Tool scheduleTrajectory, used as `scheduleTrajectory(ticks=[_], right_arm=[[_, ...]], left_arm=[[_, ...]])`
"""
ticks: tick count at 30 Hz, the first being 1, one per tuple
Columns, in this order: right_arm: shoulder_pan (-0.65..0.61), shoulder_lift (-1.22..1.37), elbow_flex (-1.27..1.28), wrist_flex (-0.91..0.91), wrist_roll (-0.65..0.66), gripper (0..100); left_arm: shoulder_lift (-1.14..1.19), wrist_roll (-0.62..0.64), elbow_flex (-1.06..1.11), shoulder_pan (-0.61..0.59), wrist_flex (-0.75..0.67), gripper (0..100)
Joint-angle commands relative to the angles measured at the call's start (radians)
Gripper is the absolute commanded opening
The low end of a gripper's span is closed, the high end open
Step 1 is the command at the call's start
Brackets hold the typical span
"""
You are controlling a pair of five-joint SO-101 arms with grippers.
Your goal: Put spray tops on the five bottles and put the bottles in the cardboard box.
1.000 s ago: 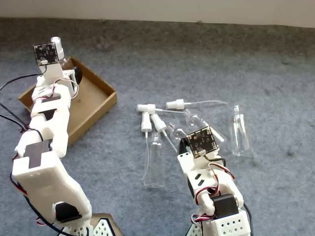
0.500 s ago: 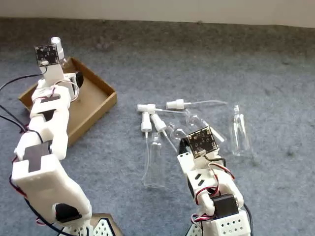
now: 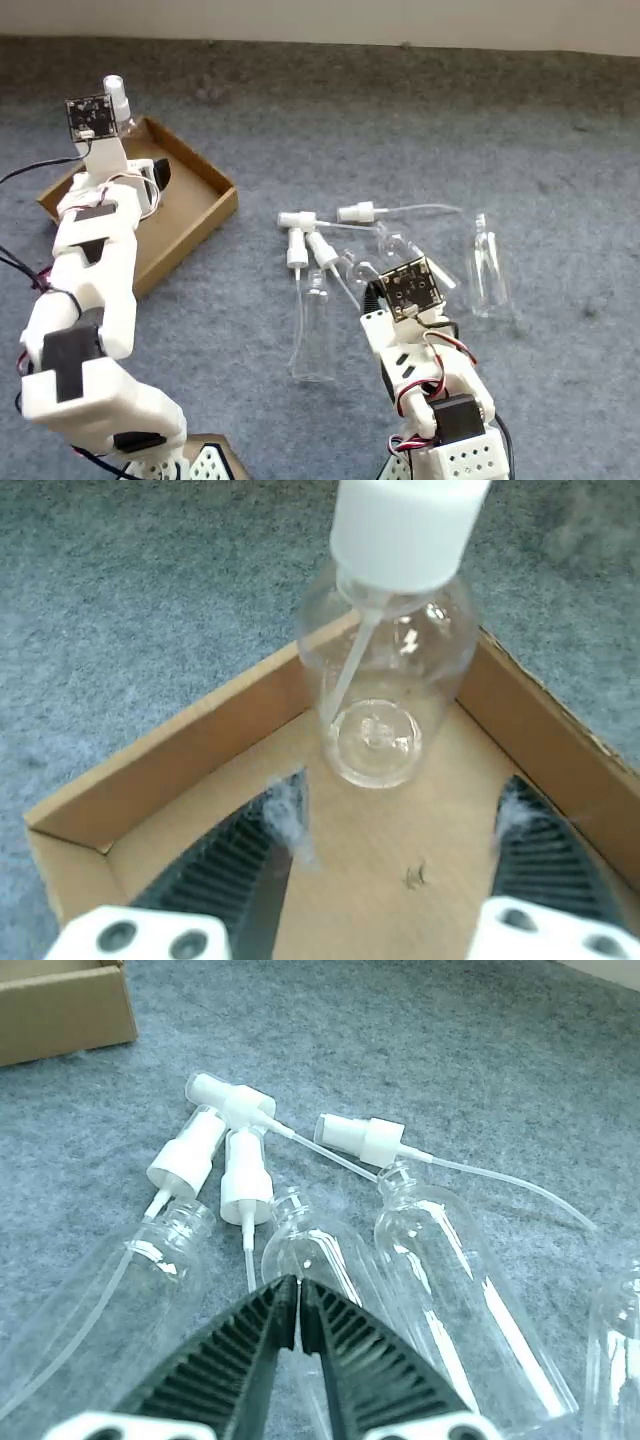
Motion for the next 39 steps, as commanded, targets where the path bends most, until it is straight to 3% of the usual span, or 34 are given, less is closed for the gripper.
scheduleTrajectory(ticks=[1, 18, 24, 28, 36, 39], right_arm=[[0.013, -0.01, 0.062, -0.03, 0.006, 0.5], [0.013, -0.01, 0.062, -0.03, 0.006, 0.5], [0.013, -0.01, 0.064, -0.03, 0.006, 0.5], [0.013, -0.01, 0.064, -0.03, 0.006, 0.5], [0.013, -0.01, 0.065, -0.027, 0.006, 0.5], [0.013, -0.01, 0.065, -0.025, 0.006, 0.5]], left_arm=[[-0.153, -0.006, 0.01, -0.001, 0.13, 27], [-0.651, -0.006, 0.259, 0.004, 0.431, 26], [-0.852, -0.006, 0.275, 0.016, 0.677, 26], [-0.943, -0.072, 0.272, 0.11, 0.83, 26], [-0.983, -0.049, 0.12, 0.291, 1.102, 26], [-0.983, -0.049, 0.062, 0.381, 1.198, 19]])
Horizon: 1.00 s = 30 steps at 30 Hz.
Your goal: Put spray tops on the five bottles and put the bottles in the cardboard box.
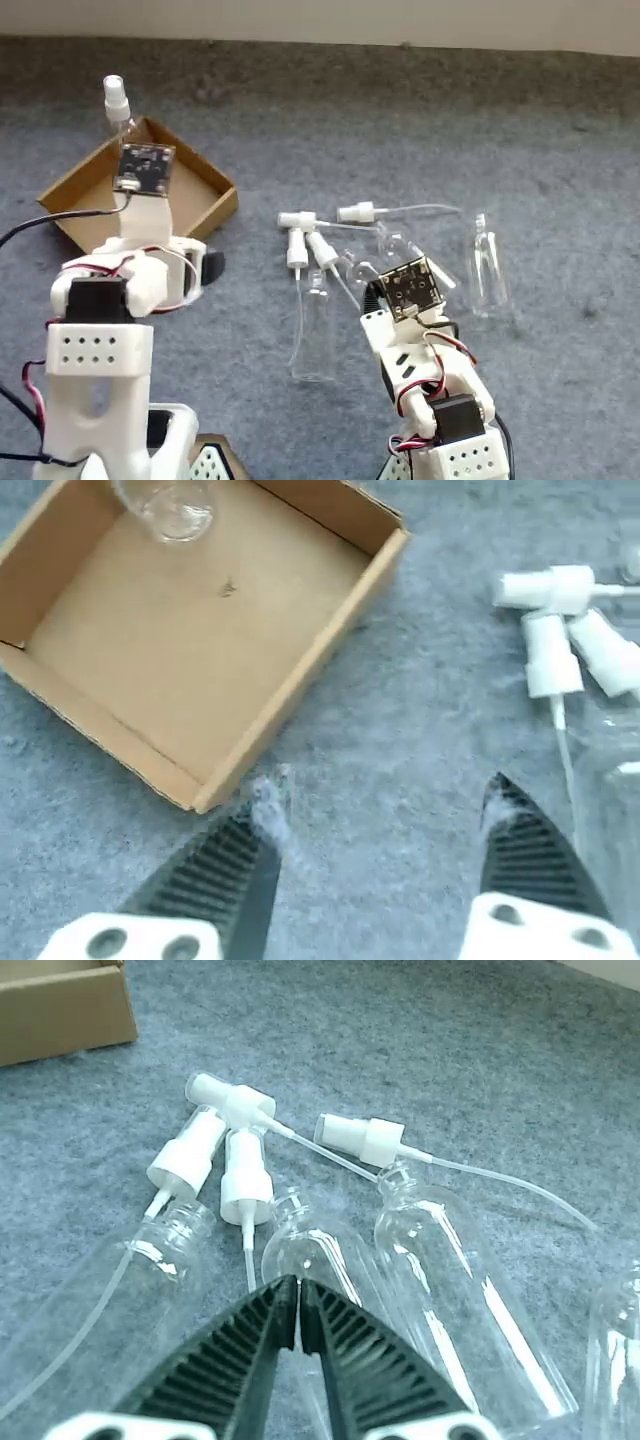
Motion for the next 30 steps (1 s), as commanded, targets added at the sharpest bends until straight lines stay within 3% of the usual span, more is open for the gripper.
scheduleTrajectory(ticks=[1, 6, 15, 24, 30], right_arm=[[0.015, -0.01, 0.065, -0.025, 0.006, 0.5], [0.047, -0.01, 0.064, -0.025, 0.003, 0.5], [0.157, -0.01, 0.062, -0.03, 0.0, 0.5], [0.156, -0.01, 0.062, -0.03, 0.0, 0.5], [0.156, -0.01, 0.062, -0.03, 0.0, 0.5]], left_arm=[[-0.025, 0.006, -0.128, 0.148, 0.141, 15], [-0.025, 0.071, -0.148, 0.302, 0.173, 3], [0.002, 0.218, -0.148, 0.535, 0.175, 8], [0.352, 0.278, -0.24, 0.55, 0.18, 25], [0.44, 0.425, -0.298, 0.605, 0.176, 43]])
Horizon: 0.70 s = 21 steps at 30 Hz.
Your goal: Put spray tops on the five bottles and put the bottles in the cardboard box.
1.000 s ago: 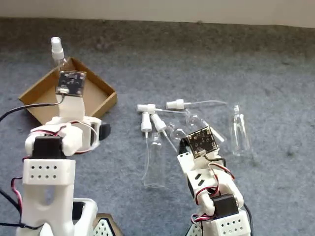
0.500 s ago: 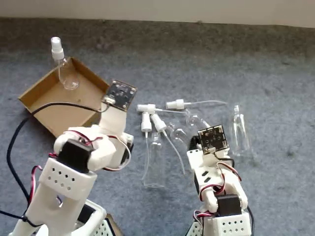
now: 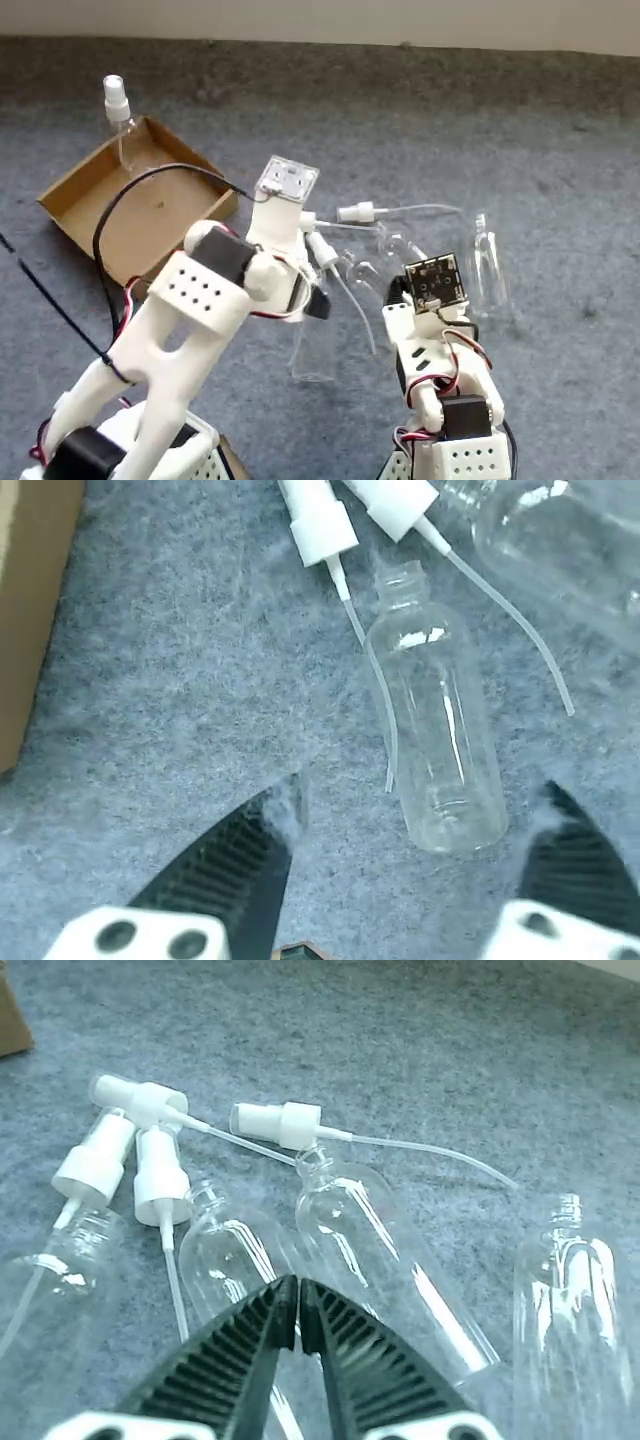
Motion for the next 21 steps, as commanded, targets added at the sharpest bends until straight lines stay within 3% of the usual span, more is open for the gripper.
scheduleTrajectory(ticks=[1, 6, 13, 21], right_arm=[[0.01, -0.01, 0.062, -0.03, 0.0, 0.5], [0.01, -0.01, 0.062, -0.03, 0.002, 0.5], [0.012, -0.01, 0.062, -0.03, 0.002, 0.5], [0.012, -0.01, 0.062, -0.03, 0.003, 0.5]], left_arm=[[0.041, 0.095, -0.064, 0.082, 0.003, 44], [0.13, 0.103, -0.065, 0.09, -0.051, 45], [0.328, 0.098, -0.074, 0.007, -0.137, 45], [0.395, 0.101, -0.065, 0.008, -0.232, 45]])
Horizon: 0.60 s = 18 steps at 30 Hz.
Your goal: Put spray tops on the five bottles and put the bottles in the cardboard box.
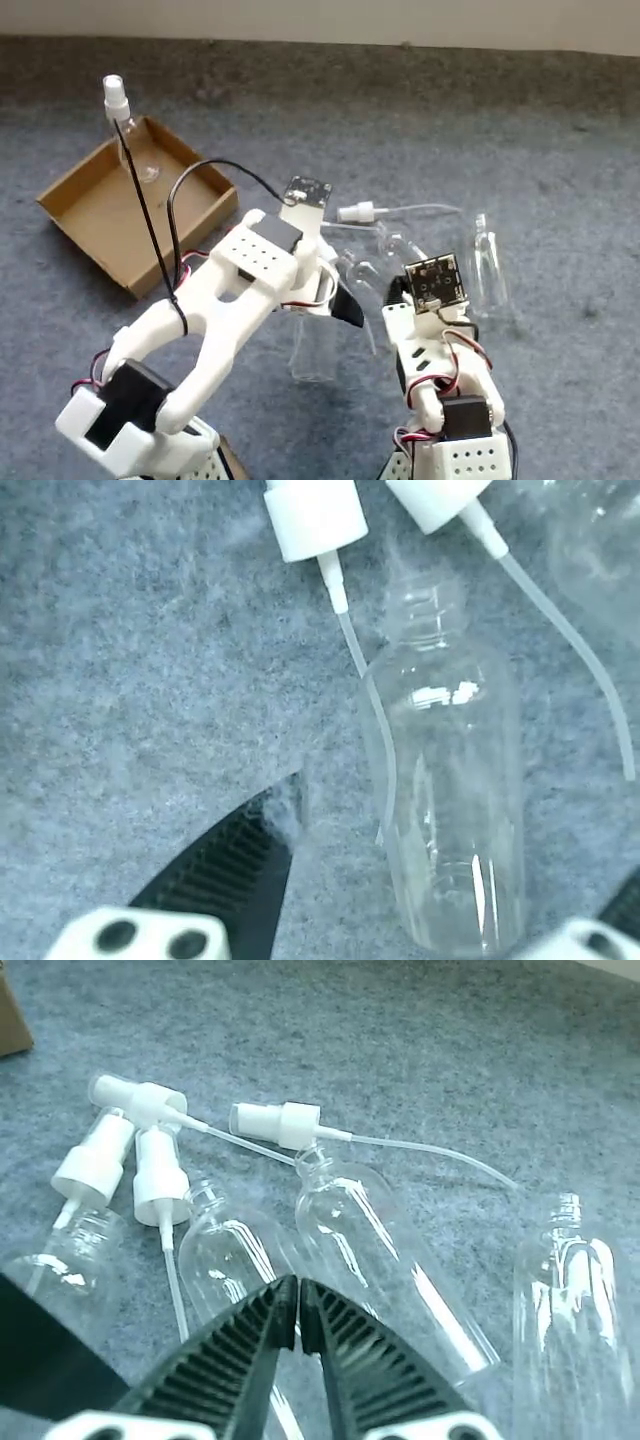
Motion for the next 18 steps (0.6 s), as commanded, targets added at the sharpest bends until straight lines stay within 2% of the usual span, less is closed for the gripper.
scheduleTrajectory(ticks=[1, 7, 11, 18], right_arm=[[0.012, -0.01, 0.062, -0.03, 0.003, 0.5], [0.012, -0.01, 0.062, -0.03, 0.005, 0.5], [0.012, -0.01, 0.062, -0.03, 0.005, 0.5], [0.012, -0.01, 0.062, -0.03, 0.005, 0.5]], left_arm=[[0.019, 0.008, -0.044, -0.015, -0.057, 44], [0.088, 0.008, -0.054, -0.013, -0.068, 28], [0.119, 0.006, -0.053, -0.015, -0.127, 19], [0.127, 0.003, -0.048, -0.005, -0.144, 16]])
